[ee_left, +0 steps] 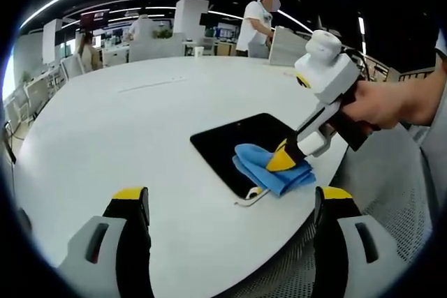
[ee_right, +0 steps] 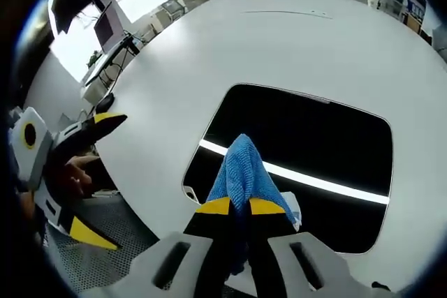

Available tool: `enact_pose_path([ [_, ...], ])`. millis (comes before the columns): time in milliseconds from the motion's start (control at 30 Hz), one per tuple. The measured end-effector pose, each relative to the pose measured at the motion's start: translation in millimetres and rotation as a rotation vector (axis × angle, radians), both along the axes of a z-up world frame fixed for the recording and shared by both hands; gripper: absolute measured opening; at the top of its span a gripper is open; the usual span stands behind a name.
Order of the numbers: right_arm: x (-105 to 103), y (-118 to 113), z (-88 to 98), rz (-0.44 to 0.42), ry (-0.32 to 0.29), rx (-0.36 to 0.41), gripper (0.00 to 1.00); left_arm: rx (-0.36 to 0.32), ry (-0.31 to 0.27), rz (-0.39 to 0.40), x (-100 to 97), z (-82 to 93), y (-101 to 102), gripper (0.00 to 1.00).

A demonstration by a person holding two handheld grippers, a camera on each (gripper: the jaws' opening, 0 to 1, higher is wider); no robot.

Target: Wipe the mirror surface with the cleaning cloth until all visible marks leave the cleaned area.

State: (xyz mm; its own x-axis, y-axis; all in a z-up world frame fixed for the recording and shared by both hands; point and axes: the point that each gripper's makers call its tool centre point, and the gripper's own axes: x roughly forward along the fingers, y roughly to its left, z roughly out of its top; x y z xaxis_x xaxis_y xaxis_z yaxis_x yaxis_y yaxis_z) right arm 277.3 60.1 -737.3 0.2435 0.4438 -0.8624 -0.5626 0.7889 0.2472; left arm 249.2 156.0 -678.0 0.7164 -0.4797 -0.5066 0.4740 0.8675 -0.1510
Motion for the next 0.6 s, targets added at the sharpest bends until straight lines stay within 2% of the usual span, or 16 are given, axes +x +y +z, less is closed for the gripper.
enact_pose_path([
  [600,-5.2,1.1,-0.2,0.006,0.005,-0.005,0.02,0.001,-0.007,0.000,-0.5,3.1,-1.0,0.97],
])
